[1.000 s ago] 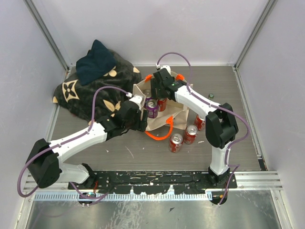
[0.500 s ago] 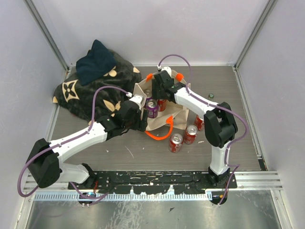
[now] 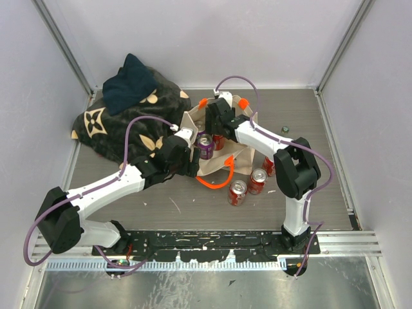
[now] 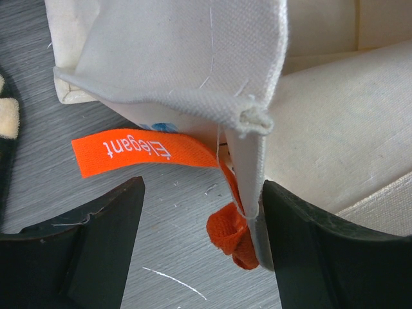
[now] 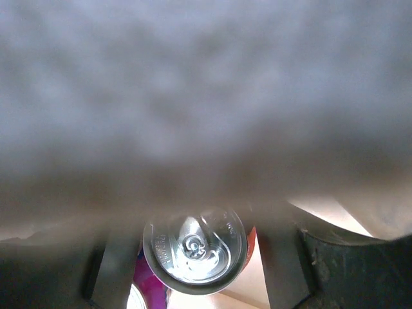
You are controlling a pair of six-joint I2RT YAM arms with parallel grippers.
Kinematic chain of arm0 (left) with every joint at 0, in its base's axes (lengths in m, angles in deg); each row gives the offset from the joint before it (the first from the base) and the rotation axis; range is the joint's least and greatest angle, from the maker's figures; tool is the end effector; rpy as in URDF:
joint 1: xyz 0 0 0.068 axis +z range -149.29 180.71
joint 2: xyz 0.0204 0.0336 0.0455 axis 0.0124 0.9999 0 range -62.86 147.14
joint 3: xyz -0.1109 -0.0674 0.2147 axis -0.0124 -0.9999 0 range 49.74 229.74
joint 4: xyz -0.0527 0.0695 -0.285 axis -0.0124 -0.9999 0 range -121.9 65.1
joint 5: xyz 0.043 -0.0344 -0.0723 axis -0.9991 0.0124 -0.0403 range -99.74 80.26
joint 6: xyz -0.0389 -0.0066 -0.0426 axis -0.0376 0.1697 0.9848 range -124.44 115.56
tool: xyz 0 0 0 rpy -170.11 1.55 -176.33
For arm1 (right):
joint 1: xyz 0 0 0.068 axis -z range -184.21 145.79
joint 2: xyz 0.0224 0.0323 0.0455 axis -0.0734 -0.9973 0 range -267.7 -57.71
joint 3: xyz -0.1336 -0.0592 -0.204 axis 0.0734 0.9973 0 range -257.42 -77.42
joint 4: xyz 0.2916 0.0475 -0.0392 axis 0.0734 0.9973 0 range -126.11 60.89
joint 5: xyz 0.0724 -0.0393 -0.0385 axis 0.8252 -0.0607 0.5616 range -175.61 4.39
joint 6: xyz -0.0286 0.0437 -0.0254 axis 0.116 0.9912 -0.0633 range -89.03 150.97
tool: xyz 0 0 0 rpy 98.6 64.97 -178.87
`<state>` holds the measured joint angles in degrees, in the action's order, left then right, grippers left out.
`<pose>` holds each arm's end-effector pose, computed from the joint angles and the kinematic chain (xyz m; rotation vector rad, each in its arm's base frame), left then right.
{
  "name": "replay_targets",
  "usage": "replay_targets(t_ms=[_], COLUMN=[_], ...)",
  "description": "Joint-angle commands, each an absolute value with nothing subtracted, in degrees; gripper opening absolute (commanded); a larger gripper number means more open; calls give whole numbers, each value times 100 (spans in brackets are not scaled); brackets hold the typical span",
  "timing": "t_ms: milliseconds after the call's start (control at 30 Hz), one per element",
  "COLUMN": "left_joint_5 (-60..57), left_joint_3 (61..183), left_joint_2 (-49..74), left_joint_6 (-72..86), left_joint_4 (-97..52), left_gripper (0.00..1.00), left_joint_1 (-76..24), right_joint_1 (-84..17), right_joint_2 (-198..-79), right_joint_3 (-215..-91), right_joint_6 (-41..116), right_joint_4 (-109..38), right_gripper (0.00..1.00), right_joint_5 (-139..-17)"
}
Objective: Take the beverage out of the canvas bag
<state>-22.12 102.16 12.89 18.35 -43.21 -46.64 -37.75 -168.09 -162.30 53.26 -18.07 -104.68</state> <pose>0.2305 -0.2371 0.2140 0.3805 2.2763 -0.3903 0.3977 0.2472 0.1936 -0.0600 2.2820 0.1195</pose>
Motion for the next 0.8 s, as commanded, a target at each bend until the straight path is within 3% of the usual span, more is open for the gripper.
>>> replay_targets(t_ms=[0,233,567,633,767], left_joint_5=[-2300,-2292,-2242,-2240,-2231], left_joint_3=[10303,10304,10390,10412,10401], left_joint_2=[1250,1232,1368,1392,1390], left_joint_6=[1817,1757,1701,1705,1749], left_joint_4=[-4425,-4336,-4319,-4323,-4310], left_gripper=[81,81,82,82,82], left_joint_1=[-4652,-4653,-4653,-4654,-4650], right_joint_1=[-3742,-3742,-3744,-3743,-3743], right_joint_2=[-16923,-16965,-17006,-16994,-16899], right_joint_3=[-15866,-15807,-15741,-15740,-15771], right_joint_6=[5390,5422,5434,5378,5222], right_joint_4=[-930,-842,-790,-780,-844], right_gripper=[69,78,78,71,43], right_joint_5=[-10651,-10833,-10849,-10836,-10902])
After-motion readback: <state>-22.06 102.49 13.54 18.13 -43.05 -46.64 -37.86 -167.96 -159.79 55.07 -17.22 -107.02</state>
